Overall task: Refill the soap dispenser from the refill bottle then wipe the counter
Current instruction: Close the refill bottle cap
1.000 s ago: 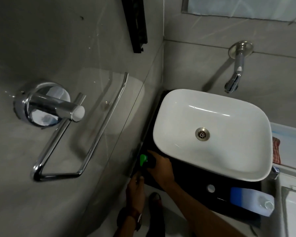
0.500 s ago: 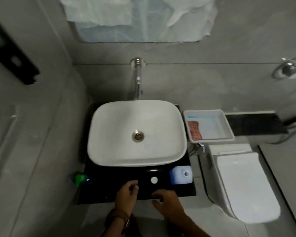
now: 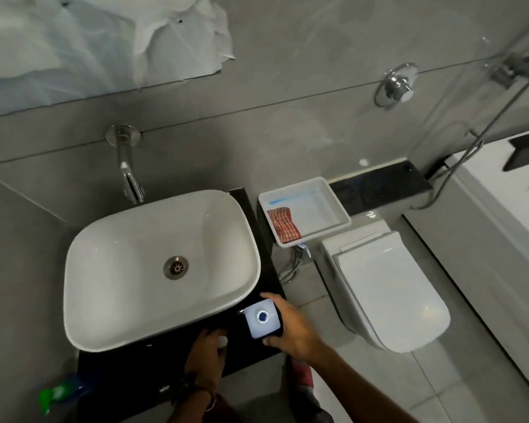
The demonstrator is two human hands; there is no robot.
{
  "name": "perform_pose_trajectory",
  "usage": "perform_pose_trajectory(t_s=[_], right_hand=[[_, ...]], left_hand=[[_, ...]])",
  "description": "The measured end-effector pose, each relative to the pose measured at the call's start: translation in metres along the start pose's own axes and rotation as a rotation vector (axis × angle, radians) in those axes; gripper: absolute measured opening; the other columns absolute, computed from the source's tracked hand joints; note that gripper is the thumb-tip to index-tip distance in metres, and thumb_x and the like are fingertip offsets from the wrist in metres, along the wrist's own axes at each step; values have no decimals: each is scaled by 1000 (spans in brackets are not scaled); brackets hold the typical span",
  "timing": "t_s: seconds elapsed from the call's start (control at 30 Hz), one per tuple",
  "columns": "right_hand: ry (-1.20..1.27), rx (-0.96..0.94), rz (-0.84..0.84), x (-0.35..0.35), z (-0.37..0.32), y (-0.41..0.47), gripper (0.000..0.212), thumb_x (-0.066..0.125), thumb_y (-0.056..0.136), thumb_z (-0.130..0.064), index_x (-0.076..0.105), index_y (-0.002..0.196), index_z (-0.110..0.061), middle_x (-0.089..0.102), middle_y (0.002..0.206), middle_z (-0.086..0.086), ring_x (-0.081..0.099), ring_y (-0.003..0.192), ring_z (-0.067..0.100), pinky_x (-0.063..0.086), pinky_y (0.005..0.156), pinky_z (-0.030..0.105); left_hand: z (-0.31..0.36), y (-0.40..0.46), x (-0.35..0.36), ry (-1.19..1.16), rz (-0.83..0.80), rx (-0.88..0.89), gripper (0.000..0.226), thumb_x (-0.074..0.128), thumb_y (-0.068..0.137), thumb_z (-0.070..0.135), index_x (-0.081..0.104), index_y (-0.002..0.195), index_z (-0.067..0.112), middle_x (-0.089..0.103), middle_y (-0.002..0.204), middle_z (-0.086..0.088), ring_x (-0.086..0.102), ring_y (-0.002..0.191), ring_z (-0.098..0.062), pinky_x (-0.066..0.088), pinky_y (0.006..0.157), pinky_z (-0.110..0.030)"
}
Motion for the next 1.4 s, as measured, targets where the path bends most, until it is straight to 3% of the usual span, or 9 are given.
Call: perform_pose_trajectory(t_s=[0.13, 0.33, 0.53, 0.7, 0.83, 1.0, 1.2, 1.33, 1.4], right_hand=[[47, -43, 60, 1, -2, 4, 70, 92, 63, -23, 58, 123, -37, 71, 112, -15, 69, 105, -1, 55, 84, 19], [34, -102, 209, -12, -35, -21, 75, 97, 54, -45, 58, 116, -60, 73, 112, -26, 70, 104, -6, 59, 86, 24], [-9, -252, 280, -52, -150, -22, 74, 96, 55, -53, 65, 123, -48, 73, 119, -20, 70, 107, 3, 61, 95, 35], [-52, -461, 425, -100, -264, -23, 60, 86, 48, -61, 62, 103, -62, 69, 95, -40, 68, 88, -12, 53, 70, 7], [-84, -493, 421, -124, -315, -15, 72, 89, 54, -54, 68, 121, -38, 77, 103, -17, 73, 94, 4, 64, 79, 39], [-92, -586, 444, -137, -357, -20, 79, 92, 48, -59, 65, 121, -45, 75, 98, -22, 72, 89, 1, 65, 76, 31], [-104, -584, 442, -140, -371, -27, 78, 90, 49, -66, 65, 119, -45, 74, 95, -27, 70, 88, -7, 65, 72, 22], [-69, -579, 449, -144, -372, -31, 79, 92, 48, -64, 68, 120, -43, 76, 97, -26, 73, 86, -4, 65, 75, 23], [-83, -582, 447, -145, -374, -32, 80, 92, 49, -65, 68, 121, -40, 77, 100, -24, 73, 87, -2, 65, 76, 22]], left_hand=[[3, -9, -16, -67, 37, 5, 26, 78, 74, 13, 76, 99, 18, 72, 101, -8, 70, 95, -31, 54, 82, -35], [55, -40, -105, -364, 260, 230, 26, 75, 80, 40, 70, 106, 42, 66, 106, 23, 63, 102, 7, 47, 87, -10], [140, -50, -243, -422, 445, 552, 31, 74, 85, 35, 72, 116, 30, 64, 111, 14, 68, 97, -8, 56, 82, -22], [185, -46, -328, -367, 475, 755, 29, 75, 87, 27, 71, 116, 30, 64, 111, 11, 66, 98, -6, 56, 84, -25], [207, -44, -380, -289, 548, 834, 29, 75, 85, 26, 72, 114, 30, 64, 109, 11, 62, 99, 3, 49, 86, -12], [219, -39, -418, -495, 506, 839, 28, 81, 79, 29, 75, 106, 25, 72, 99, 14, 68, 88, -7, 50, 79, -16], [215, -31, -427, -522, 408, 806, 30, 70, 86, 25, 70, 115, 31, 71, 109, 19, 67, 97, -9, 51, 83, -15], [207, -32, -434, -585, 583, 767, 30, 67, 90, 14, 68, 117, 26, 64, 104, 13, 64, 87, -10, 52, 80, -18], [208, -35, -431, -656, 554, 746, 22, 65, 89, 25, 69, 110, 29, 70, 97, 12, 67, 88, -9, 53, 80, -19]])
Point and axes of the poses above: each hand's wrist, its own y-axis towards the middle knuckle, its own x-axis out of the palm, z = x × y, the point moved 3 cm from there along y, towards the middle knuckle
